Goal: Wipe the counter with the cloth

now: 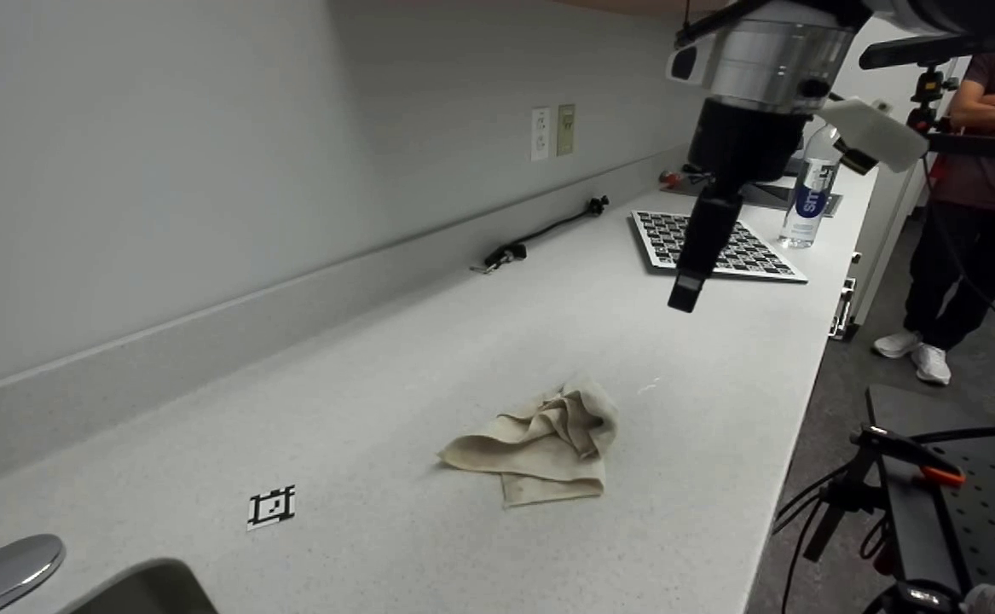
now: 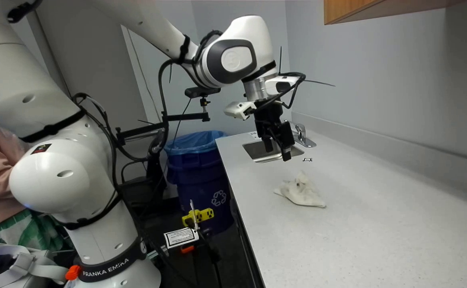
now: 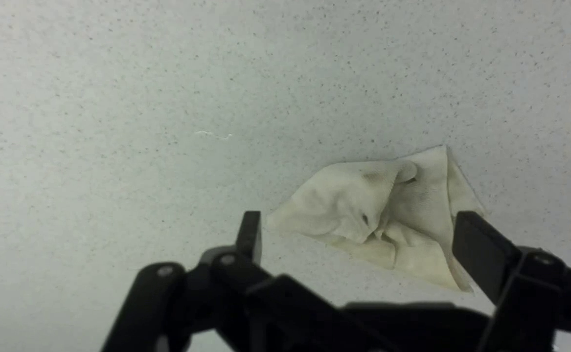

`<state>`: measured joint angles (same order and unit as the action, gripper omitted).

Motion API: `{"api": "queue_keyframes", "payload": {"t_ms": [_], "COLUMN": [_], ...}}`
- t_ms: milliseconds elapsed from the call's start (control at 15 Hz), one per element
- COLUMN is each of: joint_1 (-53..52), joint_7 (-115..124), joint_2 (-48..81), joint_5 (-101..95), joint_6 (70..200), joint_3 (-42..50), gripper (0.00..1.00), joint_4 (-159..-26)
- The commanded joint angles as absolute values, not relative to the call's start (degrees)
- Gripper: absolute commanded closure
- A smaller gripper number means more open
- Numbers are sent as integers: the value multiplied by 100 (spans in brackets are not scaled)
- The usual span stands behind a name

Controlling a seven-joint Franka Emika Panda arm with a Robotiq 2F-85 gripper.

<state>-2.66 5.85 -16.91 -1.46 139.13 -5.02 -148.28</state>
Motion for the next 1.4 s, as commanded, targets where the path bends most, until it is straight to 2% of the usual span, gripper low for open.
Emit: {"api": "queue_keyframes", "payload": {"t_ms": [0, 67, 533, 1333], "joint_1": [-424, -340, -422, -711], "joint_7": [323, 527, 328, 295], "joint_2": [-995, -1336, -871, 934], "joint_5": [44, -129, 63, 125], "joint_6": [14164, 14081, 14214, 14768], "joint_3": [-475, -497, -456, -770], "gripper": [0, 0, 0, 0], "joint_4": [-14477, -14722, -14540, -13446]}}
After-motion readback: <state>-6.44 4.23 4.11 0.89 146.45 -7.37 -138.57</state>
